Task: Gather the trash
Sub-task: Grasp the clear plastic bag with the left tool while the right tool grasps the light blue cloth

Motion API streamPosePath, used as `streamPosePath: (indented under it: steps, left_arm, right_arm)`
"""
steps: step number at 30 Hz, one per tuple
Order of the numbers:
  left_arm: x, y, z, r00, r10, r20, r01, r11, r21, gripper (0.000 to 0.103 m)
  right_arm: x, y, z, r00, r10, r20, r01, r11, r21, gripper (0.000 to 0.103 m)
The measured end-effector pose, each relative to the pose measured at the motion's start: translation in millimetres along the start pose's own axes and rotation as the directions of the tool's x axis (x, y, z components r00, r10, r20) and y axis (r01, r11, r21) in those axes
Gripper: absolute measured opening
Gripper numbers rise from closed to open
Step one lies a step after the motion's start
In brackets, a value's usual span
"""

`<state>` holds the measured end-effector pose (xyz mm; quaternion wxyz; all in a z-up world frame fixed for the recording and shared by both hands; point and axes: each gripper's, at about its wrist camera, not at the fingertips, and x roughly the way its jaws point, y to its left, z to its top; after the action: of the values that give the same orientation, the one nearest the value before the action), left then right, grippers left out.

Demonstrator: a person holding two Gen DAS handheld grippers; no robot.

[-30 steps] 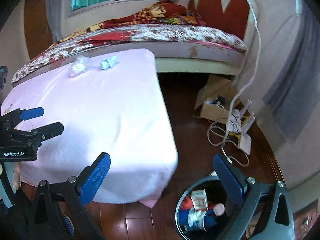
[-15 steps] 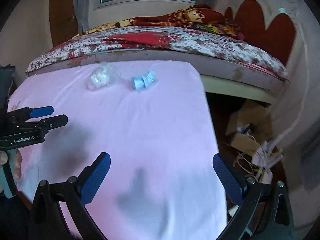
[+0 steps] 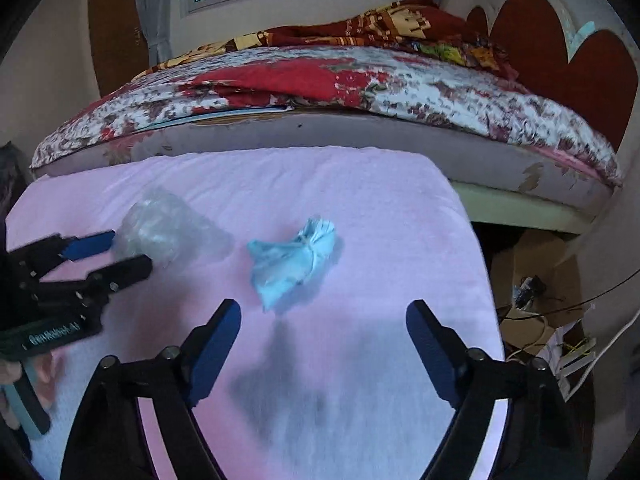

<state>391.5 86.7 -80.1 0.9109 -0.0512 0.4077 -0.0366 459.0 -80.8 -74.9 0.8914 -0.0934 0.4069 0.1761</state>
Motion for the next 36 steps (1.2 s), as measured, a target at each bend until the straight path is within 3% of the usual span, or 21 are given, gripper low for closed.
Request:
streamPosePath:
  steps: [5,17,19,21,22,23,36]
  left_arm:
    - [15,1,8,1.000,-0.030,-0.008,0.030,0.999,-0.009,0.051]
    - [18,13,8,0.994,-0.110,-0.003,0.109,0.992,-0.062,0.041]
    - [14,14,6,0.994,-0.114,-0.001,0.113,0.992,-0.060,0.040]
    - [11,16,5,0.994,-0.113,0.002,0.113,0.992,-0.060,0.040]
    - [8,17,4,0.994,-0.113,0.006,0.113,0.992,-0.062,0.040]
    - [5,18,4,0.993,-0.113,0.012,0.114,0.991,-0.065,0.039]
    - [-33,10,-17,0.996,-0.074,0.054,0.075,0.997,-0.017,0.039]
  right_arm:
    - [22,-1,15,0.998,0.053,-0.017,-0.052,0.998,0.042,0.075]
    - [61,11,31,0.991,0.107,-0.082,-0.101,0.992,0.072,0.045]
    - [63,9,33,0.989,0.126,-0.079,-0.118,0.988,0.095,0.034]
    - [64,7,33,0.986,0.144,-0.080,-0.134,0.984,0.116,0.012]
    - [63,7,32,0.986,0.143,-0.082,-0.133,0.984,0.116,0.011]
    - [61,8,31,0.985,0.149,-0.082,-0.139,0.984,0.111,0.002]
    - [-7,12,5,0.989,0.147,0.009,-0.148,0.988,0.053,0.002]
